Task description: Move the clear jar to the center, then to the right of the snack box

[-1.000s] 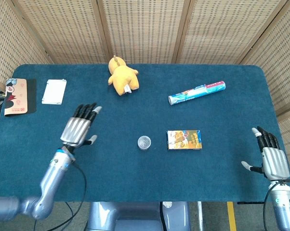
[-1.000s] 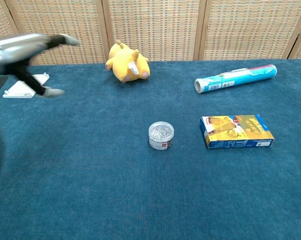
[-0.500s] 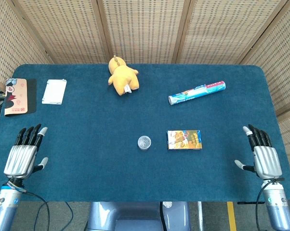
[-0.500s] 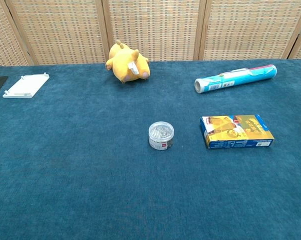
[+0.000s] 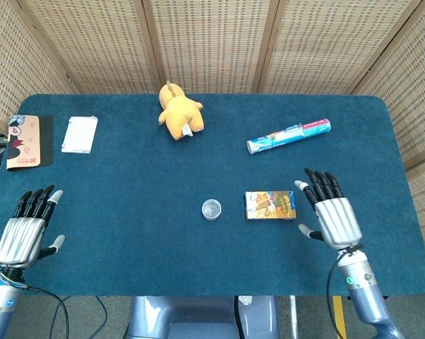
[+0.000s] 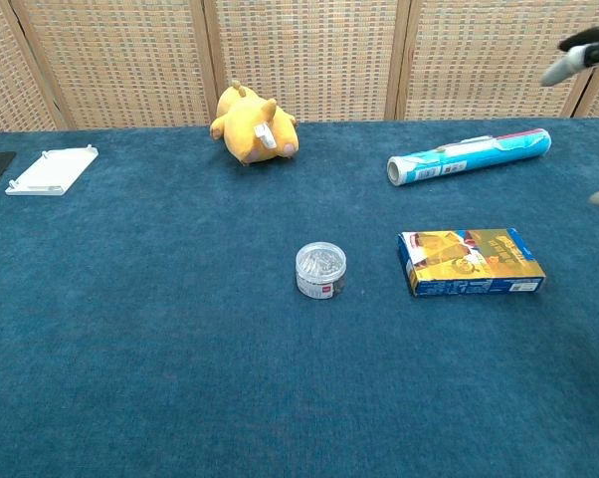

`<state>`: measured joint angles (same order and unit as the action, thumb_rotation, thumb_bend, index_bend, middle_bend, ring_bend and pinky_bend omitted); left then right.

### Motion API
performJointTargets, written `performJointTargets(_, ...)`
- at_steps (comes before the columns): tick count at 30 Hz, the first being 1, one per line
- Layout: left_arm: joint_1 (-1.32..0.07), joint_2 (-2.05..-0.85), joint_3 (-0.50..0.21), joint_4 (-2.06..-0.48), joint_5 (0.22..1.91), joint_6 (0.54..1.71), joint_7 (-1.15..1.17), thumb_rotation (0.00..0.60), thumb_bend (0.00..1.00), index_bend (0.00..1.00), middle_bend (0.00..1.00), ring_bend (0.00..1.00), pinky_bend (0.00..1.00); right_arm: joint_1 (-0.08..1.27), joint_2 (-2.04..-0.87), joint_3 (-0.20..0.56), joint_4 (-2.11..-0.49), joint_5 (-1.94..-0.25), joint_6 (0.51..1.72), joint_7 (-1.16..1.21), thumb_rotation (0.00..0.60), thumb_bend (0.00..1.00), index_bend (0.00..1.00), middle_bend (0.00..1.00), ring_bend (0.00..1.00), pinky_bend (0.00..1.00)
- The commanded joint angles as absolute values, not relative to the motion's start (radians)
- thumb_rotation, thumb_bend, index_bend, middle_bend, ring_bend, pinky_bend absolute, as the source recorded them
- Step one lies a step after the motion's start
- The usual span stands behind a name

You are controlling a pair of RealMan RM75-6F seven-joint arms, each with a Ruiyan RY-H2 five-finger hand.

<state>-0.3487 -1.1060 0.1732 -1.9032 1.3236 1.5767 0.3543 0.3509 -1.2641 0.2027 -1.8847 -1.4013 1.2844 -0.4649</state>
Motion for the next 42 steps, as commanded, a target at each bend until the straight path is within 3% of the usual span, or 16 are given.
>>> performJointTargets(1, -0.342, -1.102, 0.165, -1.9, 1.333, 1.565, 0.345, 0.6, 0.29, 0.0, 0.0, 0.0, 0.0, 0.494, -1.377, 0.249, -1.991, -1.276, 1.156, -0.694, 0.6, 0.0, 0.17, 0.0, 0.0, 0.04)
performJointTargets(5, -0.33, -1.095, 0.147, -1.891, 1.34, 1.543, 0.325, 0.6, 0.29, 0.0, 0.0, 0.0, 0.0, 0.618, -1.527, 0.298, -1.993, -1.057, 1.15, -0.938, 0.6, 0.0, 0.17, 0.0, 0.0, 0.04)
performJointTargets(12, -0.314, -1.09, 0.123, -1.883, 1.357, 1.502, 0.303, 0.6, 0.29, 0.0, 0.0, 0.0, 0.0, 0.772, -1.702, 0.351, -1.928, -0.836, 1.217, -1.129, 0.6, 0.0, 0.17, 0.0, 0.0, 0.04)
performJointTargets(26, -0.297, -1.084, 0.082, -1.866, 1.363, 1.438, 0.27, 0.6, 0.29, 0.0, 0.0, 0.0, 0.0, 0.931, -1.861, 0.363, -1.73, -0.659, 1.258, -1.203, 0.6, 0.0, 0.21, 0.0, 0.0, 0.05)
performJointTargets(42, -0.29, -1.088, 0.043, -1.844, 1.347, 1.367, 0.256, 0.6, 0.29, 0.0, 0.0, 0.0, 0.0, 1.013, -1.931, 0.337, -1.513, -0.56, 1.236, -1.211, 0.6, 0.0, 0.25, 0.0, 0.0, 0.06)
